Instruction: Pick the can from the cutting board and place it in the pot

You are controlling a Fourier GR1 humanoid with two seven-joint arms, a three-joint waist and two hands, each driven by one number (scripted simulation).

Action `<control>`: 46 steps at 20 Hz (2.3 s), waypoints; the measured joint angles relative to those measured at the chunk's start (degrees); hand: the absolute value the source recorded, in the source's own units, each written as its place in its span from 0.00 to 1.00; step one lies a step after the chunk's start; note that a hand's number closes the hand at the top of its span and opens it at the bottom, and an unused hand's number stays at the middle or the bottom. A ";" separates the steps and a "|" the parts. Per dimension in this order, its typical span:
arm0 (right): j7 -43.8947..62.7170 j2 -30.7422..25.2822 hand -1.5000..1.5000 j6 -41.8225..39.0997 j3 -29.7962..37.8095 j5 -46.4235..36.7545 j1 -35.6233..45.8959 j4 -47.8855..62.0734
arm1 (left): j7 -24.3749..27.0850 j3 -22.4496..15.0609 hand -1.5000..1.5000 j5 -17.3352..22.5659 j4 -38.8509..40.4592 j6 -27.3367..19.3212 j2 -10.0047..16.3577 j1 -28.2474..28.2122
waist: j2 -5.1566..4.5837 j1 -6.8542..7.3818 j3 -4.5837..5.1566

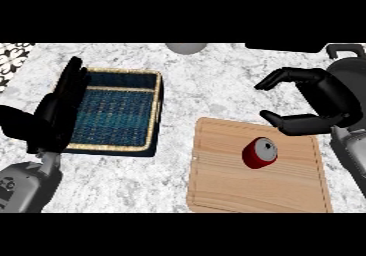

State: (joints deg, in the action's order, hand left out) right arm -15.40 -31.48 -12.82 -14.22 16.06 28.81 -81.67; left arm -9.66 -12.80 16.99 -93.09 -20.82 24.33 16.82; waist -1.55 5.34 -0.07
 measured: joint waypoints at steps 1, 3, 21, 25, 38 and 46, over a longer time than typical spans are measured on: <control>-3.34 0.32 0.00 -1.21 -0.12 -0.92 0.15 3.01 | -0.01 0.63 0.50 0.43 0.19 0.14 0.10 0.08 | -0.20 0.15 -0.06; -10.44 0.59 0.00 -4.75 0.00 -1.84 0.72 8.60 | 0.16 1.23 0.50 0.45 1.01 -0.31 -0.25 -0.04 | -0.30 -0.20 -0.15; -21.37 -9.14 0.00 -18.39 -15.48 -22.24 17.94 19.02 | 1.65 5.01 0.50 0.89 2.75 0.93 -0.13 -3.21 | 1.28 -3.33 0.08; -19.11 -9.55 0.00 -18.74 -21.21 -27.62 18.57 14.61 | 1.35 5.73 0.50 0.82 2.38 1.10 -0.03 -3.68 | 1.50 -4.16 0.10; -15.87 -6.71 0.00 -20.25 -24.68 -36.74 14.33 10.52 | -0.46 8.82 0.50 -0.52 0.01 2.96 -0.59 -5.79 | 1.56 -4.89 0.07; -14.81 -4.13 0.00 -18.98 -22.88 -45.22 10.61 10.69 | 0.17 10.63 0.50 -2.23 1.76 4.86 -2.63 -5.04 | 1.54 -5.09 0.08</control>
State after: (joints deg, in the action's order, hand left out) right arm -30.21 -35.61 -31.79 -37.09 -29.16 39.41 -70.98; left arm -9.50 -2.17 14.76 -91.33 -15.97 21.70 11.78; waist -0.01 0.25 0.01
